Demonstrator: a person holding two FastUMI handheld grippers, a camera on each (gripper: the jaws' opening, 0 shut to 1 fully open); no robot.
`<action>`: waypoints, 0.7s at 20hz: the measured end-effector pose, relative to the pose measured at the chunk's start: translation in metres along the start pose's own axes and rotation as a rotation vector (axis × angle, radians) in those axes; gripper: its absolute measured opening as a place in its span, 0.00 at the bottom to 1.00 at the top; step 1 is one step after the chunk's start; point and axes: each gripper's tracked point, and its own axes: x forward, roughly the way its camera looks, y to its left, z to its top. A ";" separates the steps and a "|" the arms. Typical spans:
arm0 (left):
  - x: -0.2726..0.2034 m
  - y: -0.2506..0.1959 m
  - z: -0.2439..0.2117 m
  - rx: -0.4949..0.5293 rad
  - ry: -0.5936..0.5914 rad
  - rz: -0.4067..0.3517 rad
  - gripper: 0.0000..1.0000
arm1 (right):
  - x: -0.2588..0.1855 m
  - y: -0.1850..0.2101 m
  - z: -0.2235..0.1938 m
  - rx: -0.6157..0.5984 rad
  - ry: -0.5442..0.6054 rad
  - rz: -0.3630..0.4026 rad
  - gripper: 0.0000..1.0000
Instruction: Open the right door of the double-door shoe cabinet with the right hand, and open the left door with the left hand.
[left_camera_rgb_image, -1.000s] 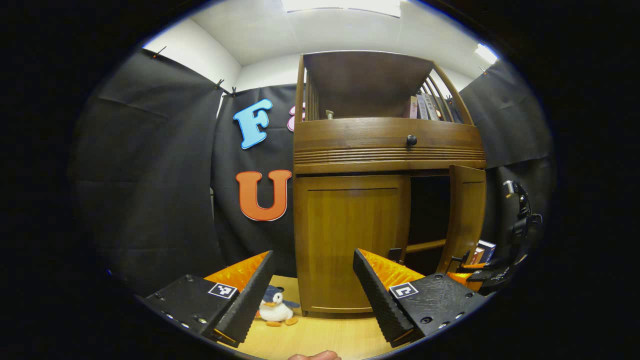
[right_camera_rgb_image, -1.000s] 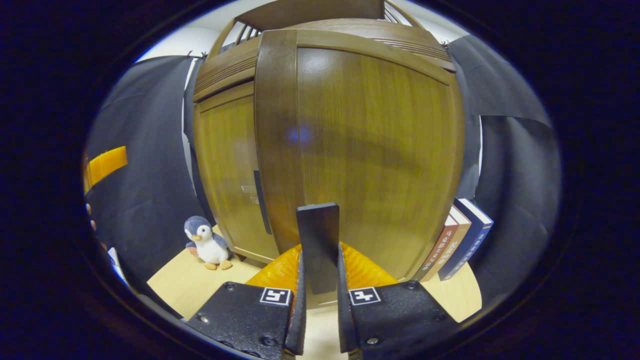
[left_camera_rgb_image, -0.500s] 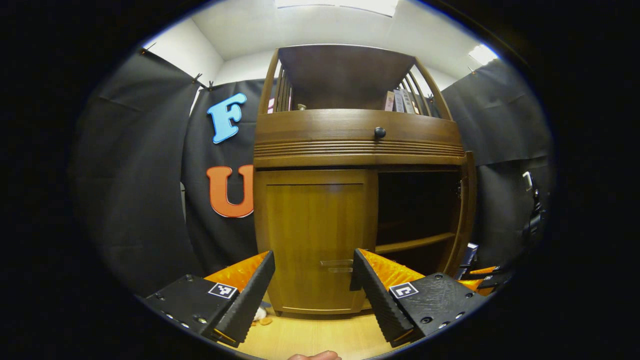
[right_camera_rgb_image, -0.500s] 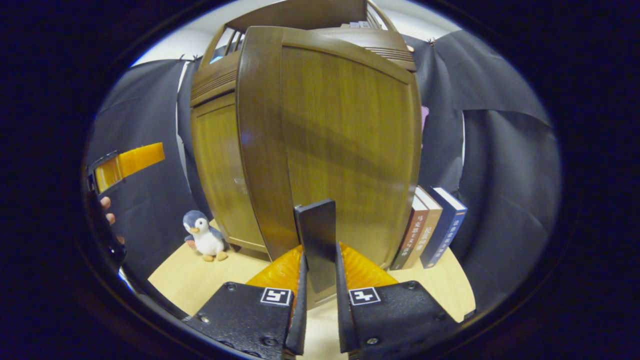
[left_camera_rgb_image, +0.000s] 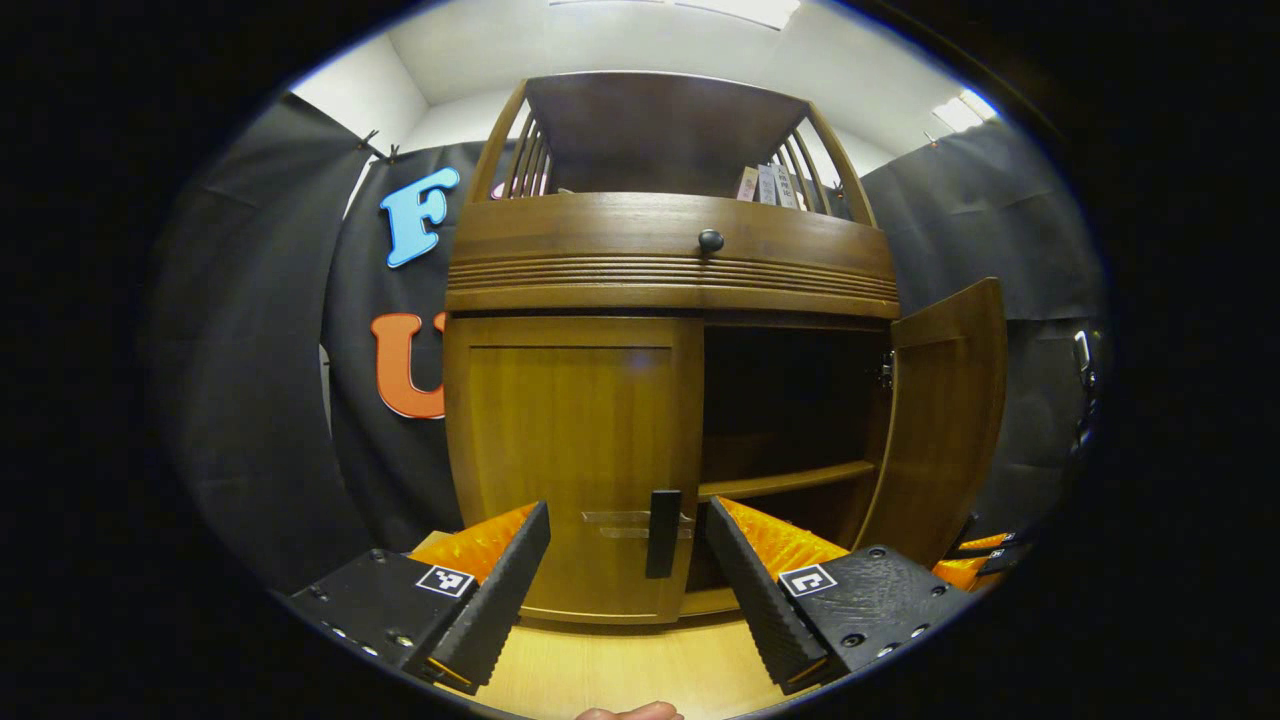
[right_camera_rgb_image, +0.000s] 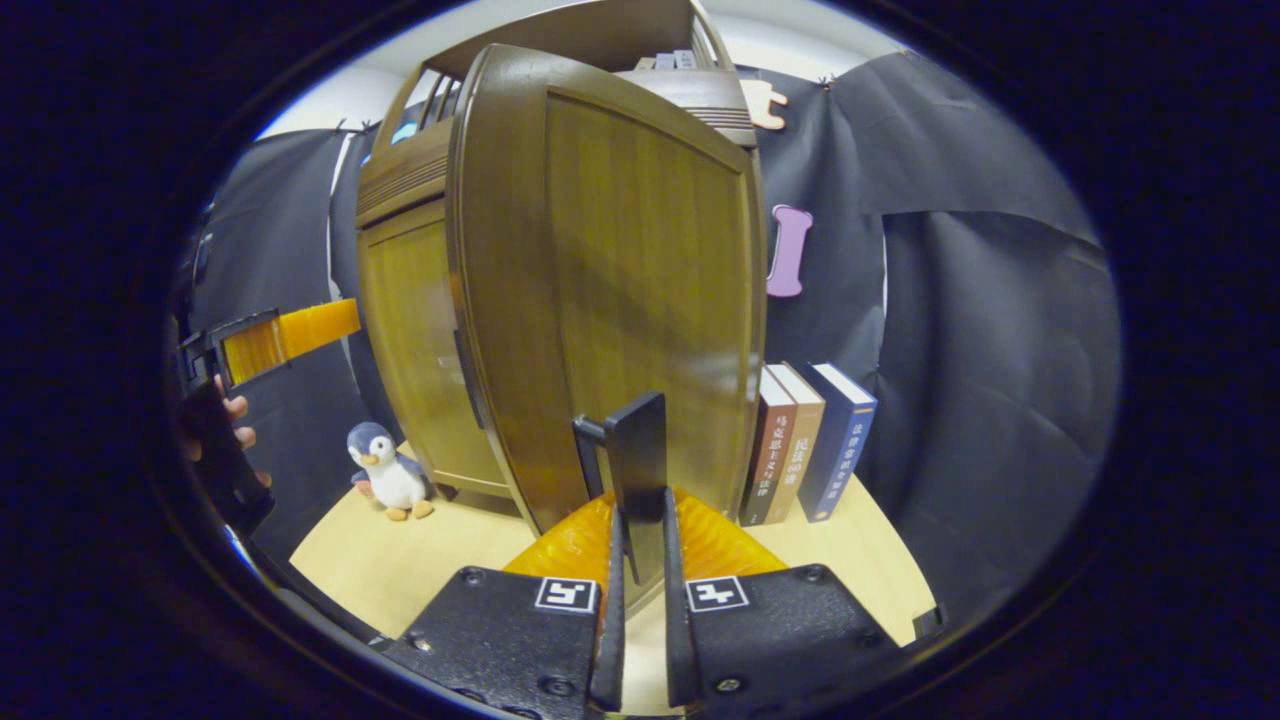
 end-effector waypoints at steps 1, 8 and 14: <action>0.001 -0.004 -0.001 0.001 0.003 -0.009 0.95 | -0.003 -0.005 -0.001 0.003 -0.003 -0.010 0.19; 0.014 -0.026 -0.010 -0.002 0.031 -0.051 0.95 | -0.017 -0.040 -0.004 0.033 -0.015 -0.077 0.12; 0.027 -0.034 -0.021 -0.012 0.068 -0.057 0.95 | -0.029 -0.085 -0.008 0.064 -0.006 -0.182 0.10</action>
